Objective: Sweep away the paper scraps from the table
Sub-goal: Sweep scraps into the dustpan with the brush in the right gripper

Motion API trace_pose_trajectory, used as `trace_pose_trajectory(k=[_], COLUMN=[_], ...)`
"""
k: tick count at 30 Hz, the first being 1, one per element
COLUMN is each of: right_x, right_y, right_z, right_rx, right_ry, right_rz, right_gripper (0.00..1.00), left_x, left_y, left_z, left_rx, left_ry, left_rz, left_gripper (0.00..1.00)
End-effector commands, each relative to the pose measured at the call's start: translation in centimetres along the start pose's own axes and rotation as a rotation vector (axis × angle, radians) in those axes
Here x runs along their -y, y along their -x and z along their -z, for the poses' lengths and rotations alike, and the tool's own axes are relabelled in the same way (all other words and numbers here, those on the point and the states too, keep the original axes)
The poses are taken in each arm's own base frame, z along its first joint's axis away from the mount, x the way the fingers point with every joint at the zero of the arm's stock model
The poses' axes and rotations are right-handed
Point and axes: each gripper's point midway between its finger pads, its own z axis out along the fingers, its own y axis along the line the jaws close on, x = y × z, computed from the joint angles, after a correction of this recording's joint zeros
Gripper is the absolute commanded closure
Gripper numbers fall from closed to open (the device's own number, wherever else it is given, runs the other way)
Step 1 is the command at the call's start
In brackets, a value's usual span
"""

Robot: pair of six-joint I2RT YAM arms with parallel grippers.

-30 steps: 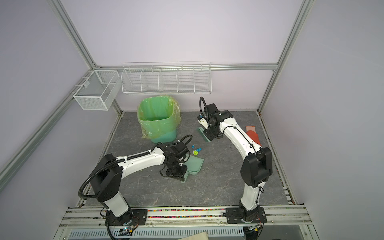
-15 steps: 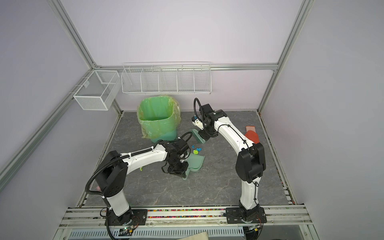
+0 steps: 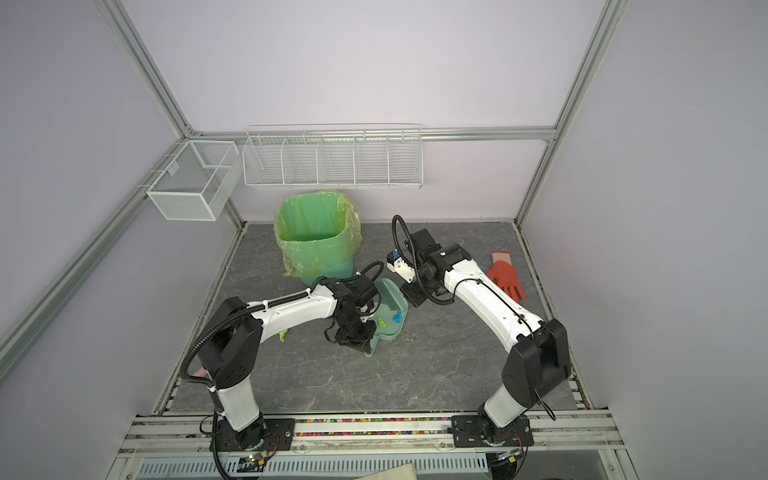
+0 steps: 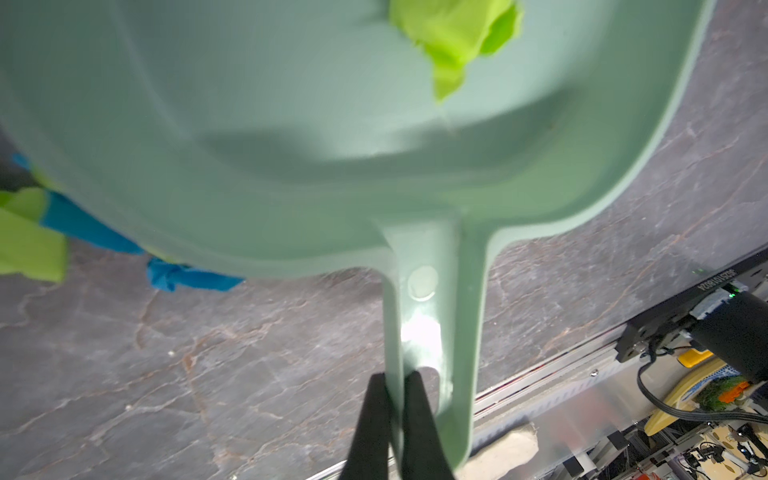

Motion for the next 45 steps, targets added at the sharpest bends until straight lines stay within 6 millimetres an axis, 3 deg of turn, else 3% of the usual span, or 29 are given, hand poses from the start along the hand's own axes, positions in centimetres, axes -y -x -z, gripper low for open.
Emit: trace_pose_trajectory(k=[1,6,10,15,21,28,34,39,45], right_x=[-1.0,0.8,2.8,4.6,5.6,3.6,0.7,-1.5,-0.2], right_y=[0.9,1.5,4.1,7.3,8.6,6.7,3.3,0.7,-0.1], right_z=[1.7,2.4,1.8,-1.3,-4.2,-3.6,-2.8,-0.6,3.0], right_rx=[0.105,0.147,0.179,0.162,0.093,0.075,0.04,0.047,0.091], right_ry=[0.029,-0.064,-0.104,-0.108,-0.105,-0.083,-0.064,-0.039,-0.156], right_rz=[-0.036,-0.075,-0.147,-0.197,-0.194,-0.208,-0.198,-0.194,-0.157], right_gripper=[0.93,0.93,0.93,0.93,0.93,0.93,0.93,0.93,0.93], left_x=[0.3,0.3,0.4,0.6,0.5,0.2,0.1,0.1,0.1], left_y=[0.3,0.3,0.5,0.8,0.8,1.1,1.2,1.2,1.3], left_z=[0.4,0.4,0.6,0.6,0.8,0.8,0.9,1.0,1.1], left_rx=[-0.006,-0.006,0.005,0.005,0.003,0.015,0.017,0.014,0.017], left_ry=[-0.007,-0.007,-0.017,-0.037,-0.029,-0.01,-0.003,0.004,0.006], left_rz=[-0.012,-0.012,-0.01,0.0,0.0,-0.003,-0.003,-0.007,-0.009], left_gripper=[1.0,1.0,1.0,1.0,1.0,1.0,1.0,1.0,1.0])
